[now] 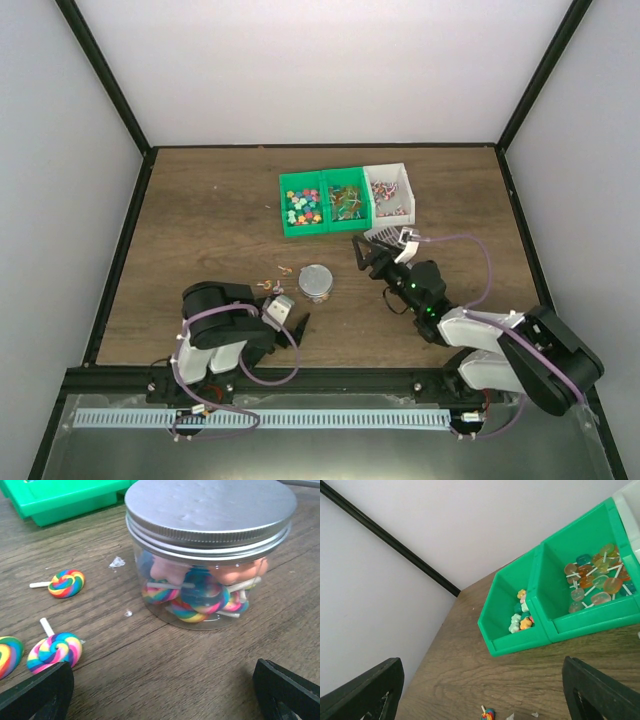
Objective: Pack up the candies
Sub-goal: Screw the bottle lid onto the packing bottle.
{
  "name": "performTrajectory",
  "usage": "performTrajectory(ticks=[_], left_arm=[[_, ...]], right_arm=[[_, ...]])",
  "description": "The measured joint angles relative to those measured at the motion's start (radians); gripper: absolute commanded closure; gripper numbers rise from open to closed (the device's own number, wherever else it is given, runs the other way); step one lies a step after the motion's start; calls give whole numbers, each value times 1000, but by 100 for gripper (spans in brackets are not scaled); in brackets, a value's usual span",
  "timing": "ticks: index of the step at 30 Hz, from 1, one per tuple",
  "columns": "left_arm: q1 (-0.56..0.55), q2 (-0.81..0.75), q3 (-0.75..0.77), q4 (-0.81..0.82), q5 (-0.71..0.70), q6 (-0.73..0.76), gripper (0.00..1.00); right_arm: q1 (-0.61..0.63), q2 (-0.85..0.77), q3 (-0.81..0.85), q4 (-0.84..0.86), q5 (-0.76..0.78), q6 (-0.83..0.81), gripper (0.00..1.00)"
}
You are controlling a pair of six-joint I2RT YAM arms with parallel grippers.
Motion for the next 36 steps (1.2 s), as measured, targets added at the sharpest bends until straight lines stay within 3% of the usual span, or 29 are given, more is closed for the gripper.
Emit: performTrajectory(ticks=[4,13,20,28,31,36], left_arm=[[-2,4,7,2,26,22,0],[-3,53,109,2,33,56,1],[3,98,223,3,87,154,0],[100,110,248,4,259,175,3],[148,106,241,4,336,188,10],[201,97,230,4,446,220,12]], right_arm=[[0,-49,-38,-11,4,-15,14],[0,-15,-29,-96,-17,-121,34],[0,71,35,-154,-27,-225,35],[0,191,86,-134,-40,-276,41],[0,209,89,-132,-54,-276,50],[-1,203,89,-130,-87,-275,65]])
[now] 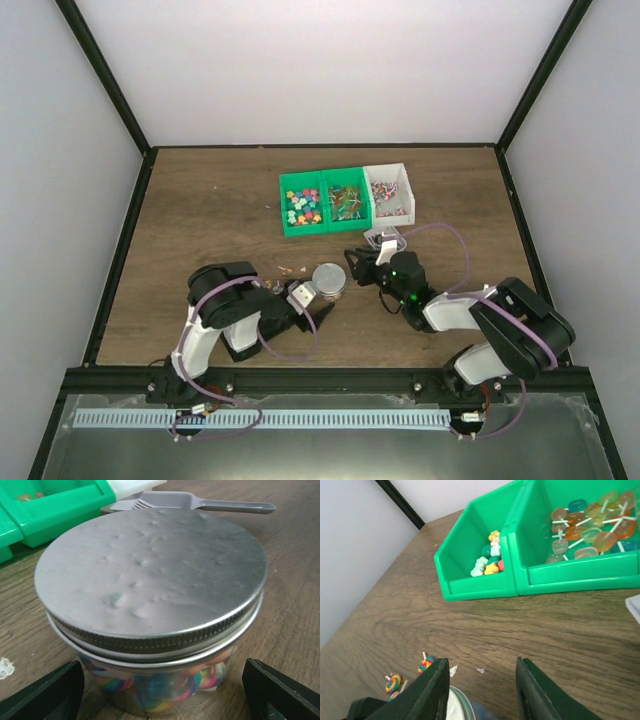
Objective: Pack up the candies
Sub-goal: Screw the bottle lid onto the packing bottle.
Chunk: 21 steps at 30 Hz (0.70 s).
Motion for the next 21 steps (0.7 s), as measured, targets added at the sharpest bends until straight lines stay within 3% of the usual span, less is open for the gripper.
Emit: performTrajectory(ticks=[2,5,10,21], left_arm=[[13,-2,-2,0,44,13,12],[32,-8,-5,0,107,32,0],[48,-10,-2,-1,183,60,0],[63,26,72,-2,175,69,0]], right_arm=[[-1,-9,0,-5,-21,5,67],[-2,-21,-2,-6,-50,6,62],[-2,-32,-3,-25,-70,7,52],[-2,-28,9,-66,-79,2,48]])
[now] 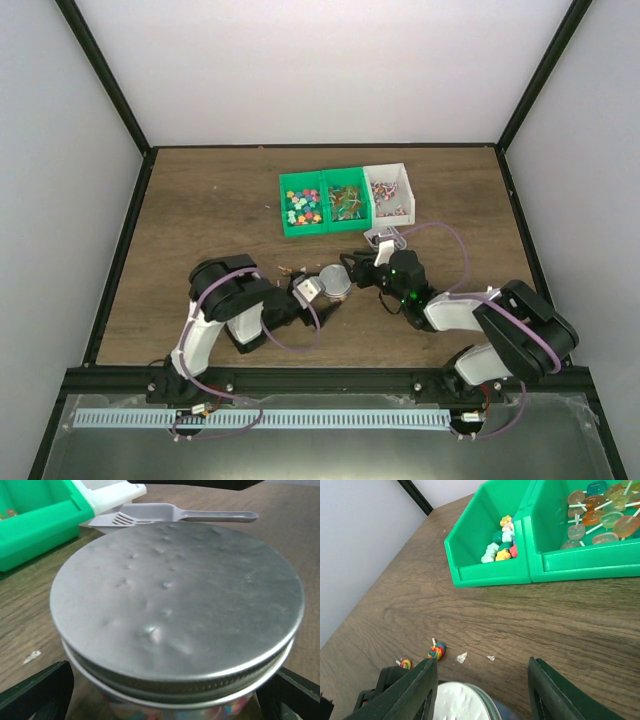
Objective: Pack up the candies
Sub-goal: Screw the bottle lid onto the packing bottle.
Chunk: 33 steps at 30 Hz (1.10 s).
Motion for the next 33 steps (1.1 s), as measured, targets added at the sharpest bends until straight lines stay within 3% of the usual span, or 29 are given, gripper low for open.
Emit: performTrajectory(ticks=[15,27,33], left_arm=[[23,48,92,-1,13,-1,0],[34,47,79,0,47,1,10],[54,40,61,1,98,13,10]], right_arm=[[-1,49,19,-4,8,-6,51],[-2,67,19,-1,-13,1,76],[-2,68,19,-5,-38,2,77]])
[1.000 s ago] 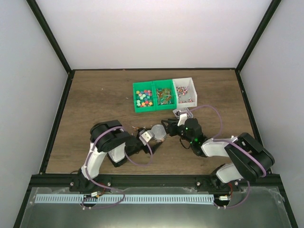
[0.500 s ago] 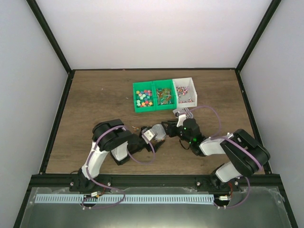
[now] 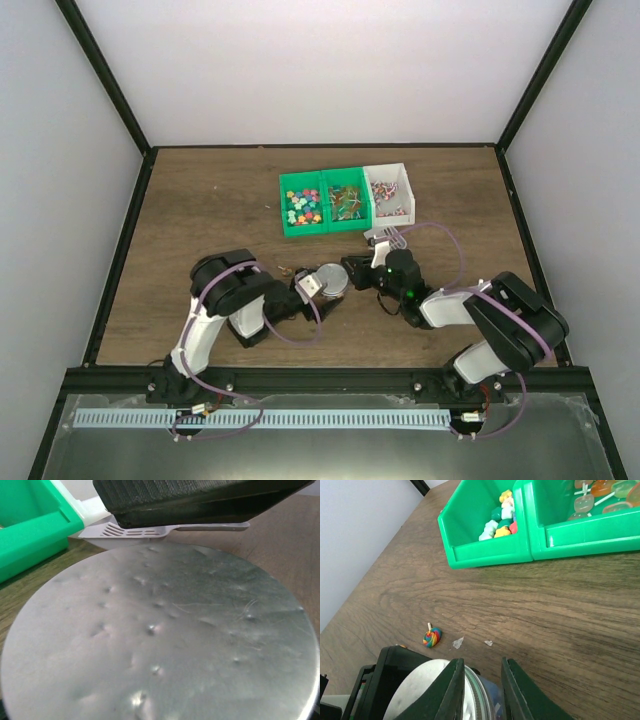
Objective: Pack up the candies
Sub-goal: Screw the bottle lid onto the packing bottle.
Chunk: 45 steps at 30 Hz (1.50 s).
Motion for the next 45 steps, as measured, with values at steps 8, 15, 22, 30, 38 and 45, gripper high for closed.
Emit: performTrajectory(ticks=[8,15,22,30,38,45], left_arm=[[39,-12,-21,0,103,23,9],[46,-12,-21,0,120,28,9],[47,-10,-19,1,113,22,9],[49,-10,-20,2,101,17,10],[49,-10,-20,2,98,12,10],[49,-10,-21,2,95,11,11]], right_arm=[[0,16,5,-33,-48,2,80],[5,42,31,-51,-98,3,85],[17,61,54,-62,-120,2,93],[19,55,47,-48,-100,10,99],[19,48,-11,38,-97,37,99],[19,47,-76,137,-107,77,99]])
